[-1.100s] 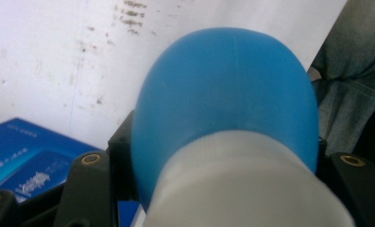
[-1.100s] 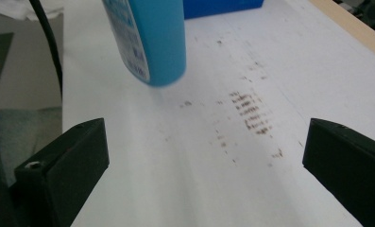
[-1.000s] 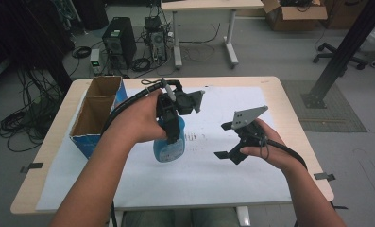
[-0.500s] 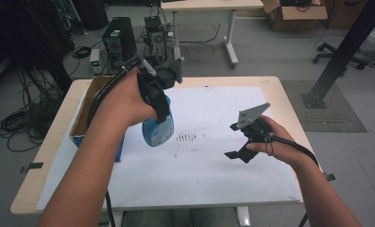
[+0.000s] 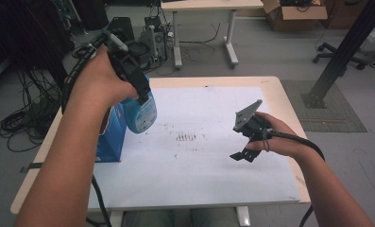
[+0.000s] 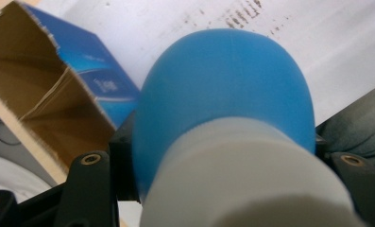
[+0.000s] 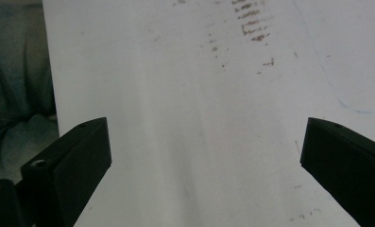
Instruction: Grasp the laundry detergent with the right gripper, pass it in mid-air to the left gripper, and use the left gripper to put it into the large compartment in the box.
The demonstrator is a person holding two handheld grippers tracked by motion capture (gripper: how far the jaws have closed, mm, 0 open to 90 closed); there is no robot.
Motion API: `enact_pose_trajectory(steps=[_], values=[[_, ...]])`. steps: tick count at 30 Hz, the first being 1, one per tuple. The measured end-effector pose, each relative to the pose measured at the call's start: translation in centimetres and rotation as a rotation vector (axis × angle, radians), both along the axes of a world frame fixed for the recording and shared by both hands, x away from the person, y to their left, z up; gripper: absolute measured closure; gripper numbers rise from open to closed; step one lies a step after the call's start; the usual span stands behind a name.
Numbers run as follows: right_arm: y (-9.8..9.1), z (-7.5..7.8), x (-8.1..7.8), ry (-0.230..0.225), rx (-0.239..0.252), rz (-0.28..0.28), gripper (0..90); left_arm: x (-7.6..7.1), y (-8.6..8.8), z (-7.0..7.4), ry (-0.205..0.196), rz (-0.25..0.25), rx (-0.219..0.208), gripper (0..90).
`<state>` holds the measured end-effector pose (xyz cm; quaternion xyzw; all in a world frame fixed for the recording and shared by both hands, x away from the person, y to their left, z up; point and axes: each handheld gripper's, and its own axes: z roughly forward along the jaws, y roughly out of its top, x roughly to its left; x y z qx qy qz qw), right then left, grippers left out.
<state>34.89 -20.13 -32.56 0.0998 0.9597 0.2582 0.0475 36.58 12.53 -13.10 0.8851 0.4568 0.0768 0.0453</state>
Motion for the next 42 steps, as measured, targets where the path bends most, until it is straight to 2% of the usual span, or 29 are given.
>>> enact_pose_trajectory(steps=[6, 13, 20, 28, 33, 37, 42], values=[[0.0, 0.2, 0.0, 0.042, -0.078, 0.022, 3.0, 0.3, 1.8, 1.3, -0.001, 0.051, -0.006, 38.9], [0.1, 0.9, -0.1, 0.073, -0.138, 0.048, 3.4, 0.5, 3.9, 2.6, -0.007, 0.127, -0.021, 38.9], [0.0, 1.4, 0.1, 0.082, -0.161, 0.05, 3.2, 0.9, 6.0, 4.1, 0.002, 0.231, -0.002, 38.9], [0.1, 1.5, 0.0, 0.092, -0.18, 0.052, 3.3, 1.4, 9.1, 5.2, 0.003, 0.381, -0.034, 38.8], [0.0, 1.5, 0.3, 0.092, -0.181, 0.038, 3.2, 1.7, 10.7, 5.4, 0.001, 0.468, -0.031, 38.8], [0.0, 1.4, 0.3, 0.093, -0.178, 0.036, 3.3, 1.9, 11.8, 5.4, -0.011, 0.504, -0.03, 38.8], [-0.1, 1.3, 0.4, 0.102, -0.183, 0.039, 3.3, 2.4, 12.8, 5.0, -0.004, 0.524, -0.058, 38.8]])
